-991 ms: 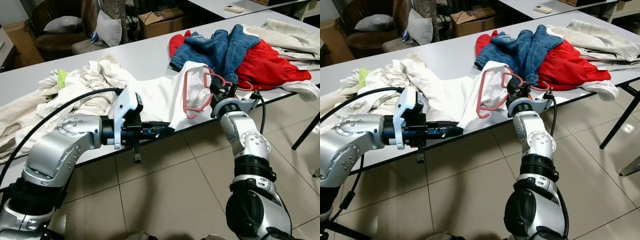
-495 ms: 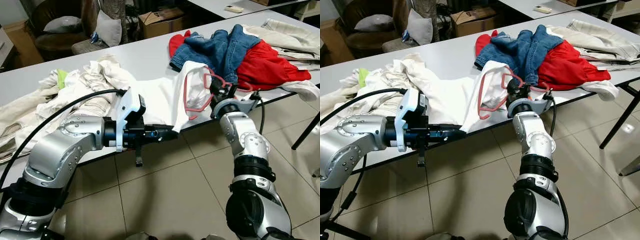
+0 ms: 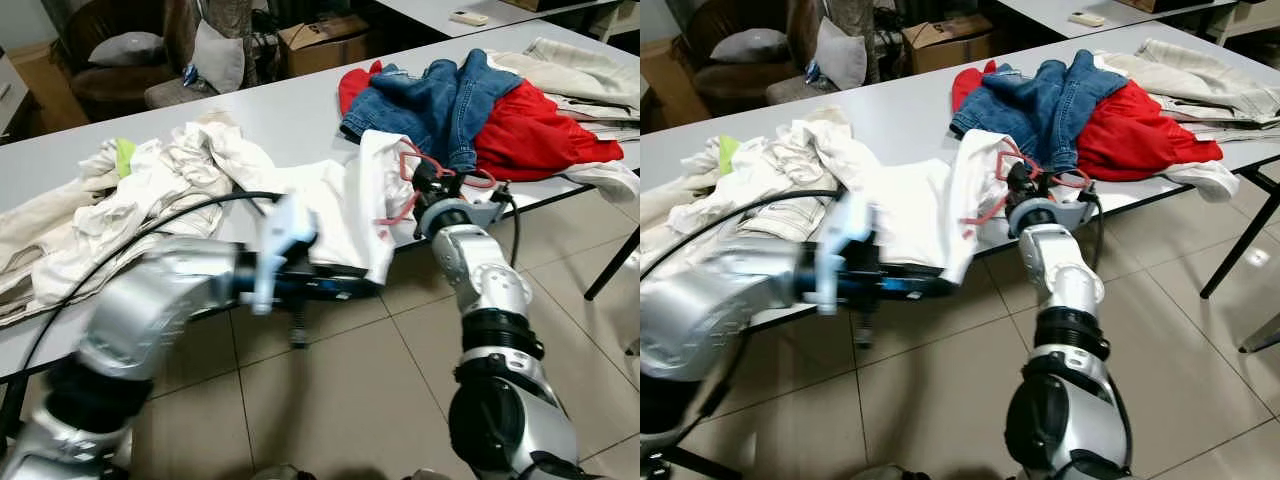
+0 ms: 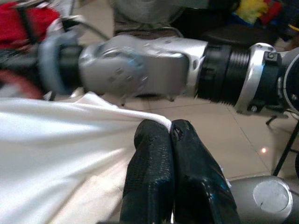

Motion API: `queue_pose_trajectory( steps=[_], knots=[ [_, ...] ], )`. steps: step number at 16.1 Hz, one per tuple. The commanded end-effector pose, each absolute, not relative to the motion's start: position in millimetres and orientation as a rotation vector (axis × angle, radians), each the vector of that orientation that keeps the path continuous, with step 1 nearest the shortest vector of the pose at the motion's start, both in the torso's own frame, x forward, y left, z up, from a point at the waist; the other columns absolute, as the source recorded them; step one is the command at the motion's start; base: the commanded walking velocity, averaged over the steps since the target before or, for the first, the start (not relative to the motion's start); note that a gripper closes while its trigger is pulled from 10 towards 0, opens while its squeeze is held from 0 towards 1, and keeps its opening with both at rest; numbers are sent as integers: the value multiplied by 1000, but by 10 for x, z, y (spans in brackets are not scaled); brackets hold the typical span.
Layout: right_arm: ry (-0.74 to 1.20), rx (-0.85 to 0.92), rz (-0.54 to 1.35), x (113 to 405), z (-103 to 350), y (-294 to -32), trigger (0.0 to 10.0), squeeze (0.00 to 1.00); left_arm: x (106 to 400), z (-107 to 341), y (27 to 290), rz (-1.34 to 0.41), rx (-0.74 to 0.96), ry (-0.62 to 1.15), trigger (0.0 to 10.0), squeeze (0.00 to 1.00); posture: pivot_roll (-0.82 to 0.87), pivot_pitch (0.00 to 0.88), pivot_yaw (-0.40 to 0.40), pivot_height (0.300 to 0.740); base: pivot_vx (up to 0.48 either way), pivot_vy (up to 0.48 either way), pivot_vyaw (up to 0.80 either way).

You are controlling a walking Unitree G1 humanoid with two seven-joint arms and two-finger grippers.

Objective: Hang hanger

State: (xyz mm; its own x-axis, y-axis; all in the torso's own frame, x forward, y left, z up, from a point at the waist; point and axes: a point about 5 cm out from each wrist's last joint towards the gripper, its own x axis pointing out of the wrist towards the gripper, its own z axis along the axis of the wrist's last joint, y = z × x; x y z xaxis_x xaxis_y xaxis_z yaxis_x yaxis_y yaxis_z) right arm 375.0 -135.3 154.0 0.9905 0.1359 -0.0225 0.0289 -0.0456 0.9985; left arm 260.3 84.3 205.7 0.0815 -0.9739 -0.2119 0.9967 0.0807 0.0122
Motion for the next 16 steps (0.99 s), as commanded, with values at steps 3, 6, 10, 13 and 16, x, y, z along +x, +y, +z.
queue_pose_trajectory(
  steps=[3, 6, 10, 13, 16],
  knots=[
    [141, 1565, 102, 3770, 1580, -1232, 10000, 0, 2588, 2185, 615, -1549, 178, 51, 0, 0, -78, 0, 122, 740, 0, 0, 0],
    [151, 1545, 85, 3758, 1525, -1232, 10000, 0, 2618, 2278, 647, -1543, 178, 14, 0, 0, -79, 0, 124, 740, 0, 0, 0],
    [160, 1530, 146, 3790, 1651, -1144, 10000, 0, 2510, 2086, 531, -1594, 219, 83, 0, 0, -77, 0, 121, 740, 0, 0, 0],
    [139, 1539, 226, 3760, 1779, -1087, 10000, 0, 2622, 1897, 372, -1400, 262, 25, 10000, 0, -72, 0, 106, 740, 0, 0, 0],
    [115, 1467, 253, 3733, 1817, -1158, 10000, 0, 2591, 1969, 512, -1360, 143, 6, 10000, 1000, -68, 0, 104, 740, 0, 0, 0]
  ],
)
